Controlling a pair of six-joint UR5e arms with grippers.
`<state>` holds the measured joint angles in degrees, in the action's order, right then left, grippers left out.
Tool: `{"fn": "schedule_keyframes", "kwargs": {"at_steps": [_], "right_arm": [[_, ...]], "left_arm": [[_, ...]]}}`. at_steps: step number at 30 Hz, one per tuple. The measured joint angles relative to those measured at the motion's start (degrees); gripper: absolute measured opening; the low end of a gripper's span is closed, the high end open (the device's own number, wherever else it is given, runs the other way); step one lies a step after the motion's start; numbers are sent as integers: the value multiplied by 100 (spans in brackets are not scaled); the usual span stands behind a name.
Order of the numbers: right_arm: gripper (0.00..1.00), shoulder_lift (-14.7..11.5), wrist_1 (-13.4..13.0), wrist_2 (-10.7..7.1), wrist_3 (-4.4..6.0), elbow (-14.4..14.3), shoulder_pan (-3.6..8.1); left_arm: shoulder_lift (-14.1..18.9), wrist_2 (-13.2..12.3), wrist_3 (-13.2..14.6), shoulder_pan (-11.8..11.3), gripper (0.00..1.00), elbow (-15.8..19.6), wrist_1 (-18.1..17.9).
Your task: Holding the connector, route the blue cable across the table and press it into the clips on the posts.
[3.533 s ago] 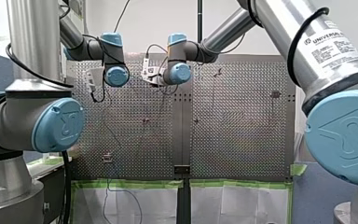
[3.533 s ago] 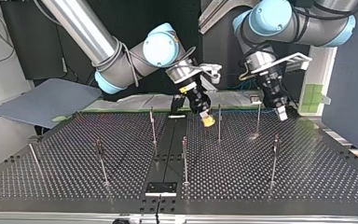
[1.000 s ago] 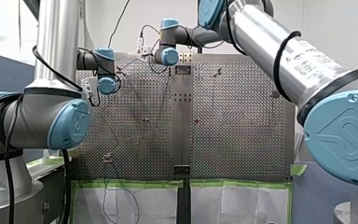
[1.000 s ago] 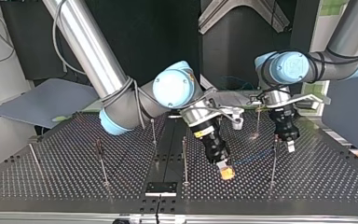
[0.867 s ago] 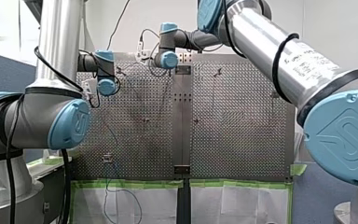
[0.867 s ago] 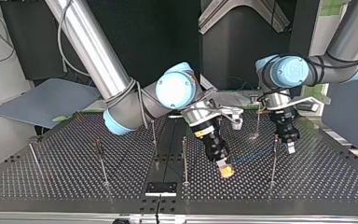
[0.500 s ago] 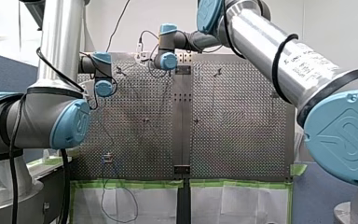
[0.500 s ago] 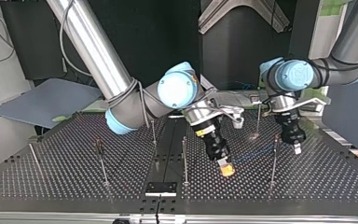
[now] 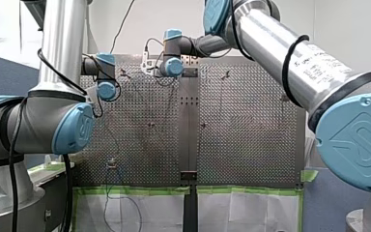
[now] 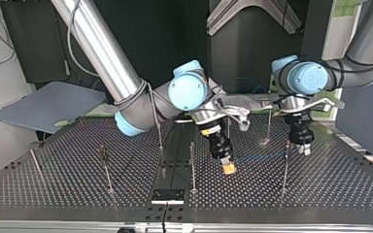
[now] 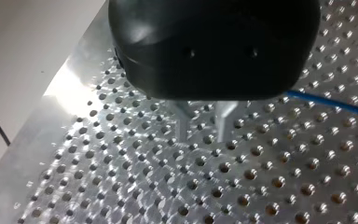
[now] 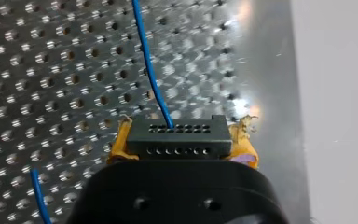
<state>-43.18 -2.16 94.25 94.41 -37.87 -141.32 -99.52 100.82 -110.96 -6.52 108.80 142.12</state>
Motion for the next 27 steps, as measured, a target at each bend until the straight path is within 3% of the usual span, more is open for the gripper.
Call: {"fn": "schedule_keyframes", "kwargs": {"at_steps": [1,13,27], "right_arm": [[0,-1,5,9,0,-41,0],[0,6,18,21,0,-332,39],[0,6,20,23,6,-464,71]], "left_arm": [[43,-41,-11,-5,100,21,54],[440,77,-24,80,100,110,646],[1025,-316,-295,187,100,573,1309]]}}
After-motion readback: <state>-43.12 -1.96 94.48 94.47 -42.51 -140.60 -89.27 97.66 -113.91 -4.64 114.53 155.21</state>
